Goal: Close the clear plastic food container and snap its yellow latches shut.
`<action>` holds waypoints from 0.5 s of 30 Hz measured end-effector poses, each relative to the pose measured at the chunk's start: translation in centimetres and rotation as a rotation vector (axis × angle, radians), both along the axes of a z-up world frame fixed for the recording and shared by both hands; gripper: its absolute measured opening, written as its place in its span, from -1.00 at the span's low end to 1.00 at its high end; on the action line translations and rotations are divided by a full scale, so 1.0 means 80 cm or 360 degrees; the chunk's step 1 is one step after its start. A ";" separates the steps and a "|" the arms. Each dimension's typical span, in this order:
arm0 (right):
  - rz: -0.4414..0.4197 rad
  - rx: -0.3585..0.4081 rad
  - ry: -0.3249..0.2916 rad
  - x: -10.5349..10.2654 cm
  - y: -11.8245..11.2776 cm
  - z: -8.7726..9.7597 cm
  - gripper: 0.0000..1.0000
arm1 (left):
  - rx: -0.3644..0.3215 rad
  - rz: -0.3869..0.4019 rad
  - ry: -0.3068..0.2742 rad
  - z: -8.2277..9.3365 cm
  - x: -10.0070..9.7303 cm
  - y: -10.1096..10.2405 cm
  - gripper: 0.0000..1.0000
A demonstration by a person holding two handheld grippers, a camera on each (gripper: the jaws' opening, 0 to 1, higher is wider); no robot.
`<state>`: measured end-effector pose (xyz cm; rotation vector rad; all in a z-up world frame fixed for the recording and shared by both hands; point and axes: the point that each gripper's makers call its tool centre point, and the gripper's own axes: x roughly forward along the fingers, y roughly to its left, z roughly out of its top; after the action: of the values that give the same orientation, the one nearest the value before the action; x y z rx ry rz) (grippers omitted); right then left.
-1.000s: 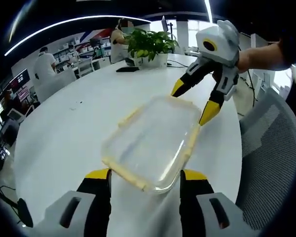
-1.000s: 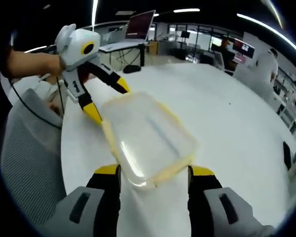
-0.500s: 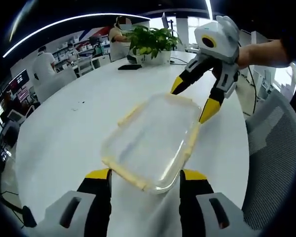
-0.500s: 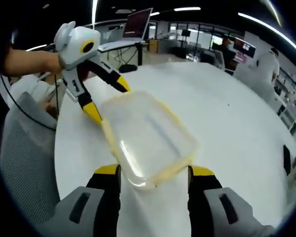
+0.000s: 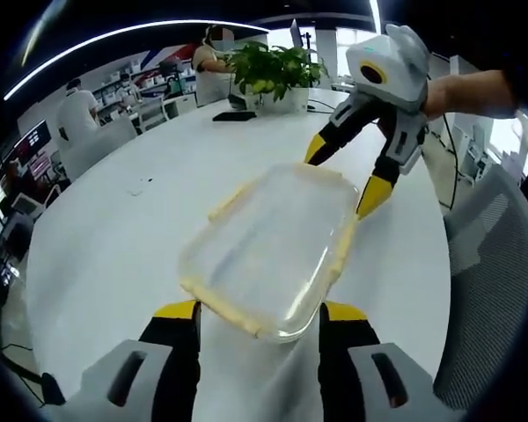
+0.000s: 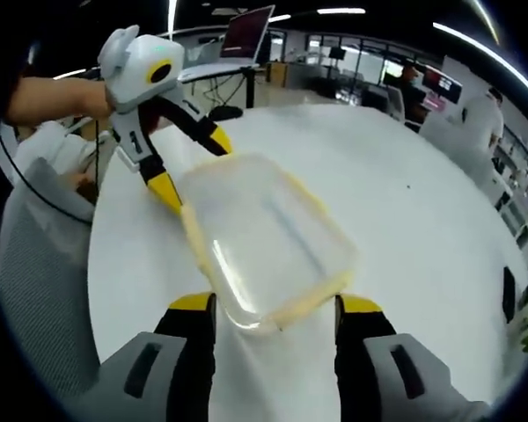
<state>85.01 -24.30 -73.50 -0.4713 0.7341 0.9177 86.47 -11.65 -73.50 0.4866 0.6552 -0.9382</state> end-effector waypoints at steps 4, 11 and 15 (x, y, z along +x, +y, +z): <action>-0.0007 0.0006 0.0005 -0.002 0.000 -0.002 0.02 | 0.0000 -0.0001 0.0005 -0.001 -0.001 0.000 -0.03; -0.0052 0.0052 0.0023 -0.003 0.002 0.000 0.02 | 0.0007 -0.0003 0.0003 -0.002 0.001 0.000 -0.03; -0.0055 0.0050 0.0020 -0.003 0.002 -0.001 0.02 | 0.0008 -0.0002 0.0005 -0.002 0.001 0.001 -0.02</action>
<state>84.77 -24.11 -73.57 -0.4243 0.7361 0.8996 86.58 -11.60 -73.68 0.4903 0.6606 -0.9390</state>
